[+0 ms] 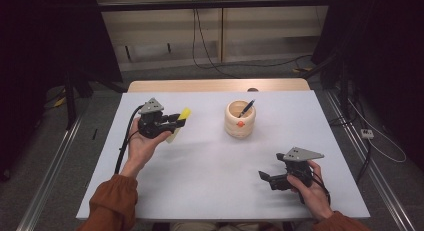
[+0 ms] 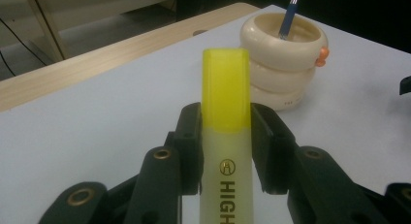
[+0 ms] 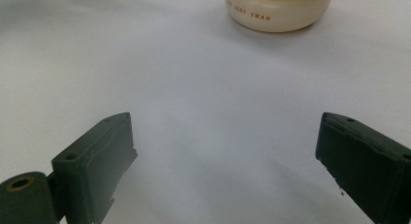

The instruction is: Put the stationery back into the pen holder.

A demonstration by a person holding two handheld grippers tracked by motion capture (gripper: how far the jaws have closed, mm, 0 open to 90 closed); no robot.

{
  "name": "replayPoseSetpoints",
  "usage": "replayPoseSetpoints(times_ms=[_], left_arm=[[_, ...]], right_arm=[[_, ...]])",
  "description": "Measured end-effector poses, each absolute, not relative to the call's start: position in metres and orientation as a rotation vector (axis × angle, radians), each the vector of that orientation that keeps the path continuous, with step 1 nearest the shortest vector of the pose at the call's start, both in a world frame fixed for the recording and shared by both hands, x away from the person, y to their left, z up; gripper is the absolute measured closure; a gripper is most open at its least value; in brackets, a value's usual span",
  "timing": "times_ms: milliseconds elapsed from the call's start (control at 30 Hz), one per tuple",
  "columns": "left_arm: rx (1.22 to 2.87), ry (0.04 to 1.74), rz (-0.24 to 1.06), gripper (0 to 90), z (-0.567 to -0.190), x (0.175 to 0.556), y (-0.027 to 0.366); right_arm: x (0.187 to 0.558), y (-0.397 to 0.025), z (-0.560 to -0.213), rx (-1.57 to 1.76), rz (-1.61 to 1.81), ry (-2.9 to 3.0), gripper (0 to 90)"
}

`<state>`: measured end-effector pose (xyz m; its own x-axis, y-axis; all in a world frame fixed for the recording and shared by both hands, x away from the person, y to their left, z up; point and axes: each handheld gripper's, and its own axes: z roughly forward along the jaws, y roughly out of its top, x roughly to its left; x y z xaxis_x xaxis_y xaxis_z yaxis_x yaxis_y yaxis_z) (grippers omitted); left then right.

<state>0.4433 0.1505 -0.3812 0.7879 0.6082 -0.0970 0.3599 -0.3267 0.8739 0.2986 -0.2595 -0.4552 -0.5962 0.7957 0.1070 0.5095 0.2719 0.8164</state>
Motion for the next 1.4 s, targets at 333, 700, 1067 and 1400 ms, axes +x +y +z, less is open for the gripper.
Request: replayPoseSetpoints(times_ms=[333, 700, 1067, 1400], left_arm=[[1.892, 0.677, 0.298, 67.4, -0.369, 0.439, 0.128], [1.833, 0.664, 0.267, 67.4, -0.362, 0.442, 0.106], [1.794, 0.650, 0.282, 67.4, -0.352, 0.443, 0.096], [1.780, 0.617, 0.273, 67.4, -0.339, 0.449, 0.078]], right_arm=[[0.299, -0.259, -0.456, 1.194, 1.238, 2.225, 6.7], [0.298, -0.261, -0.455, 1.196, 1.243, 2.215, 6.7], [0.296, -0.264, -0.453, 1.208, 1.253, 2.198, 5.9], [0.297, -0.263, -0.454, 1.210, 1.255, 2.201, 5.9]])
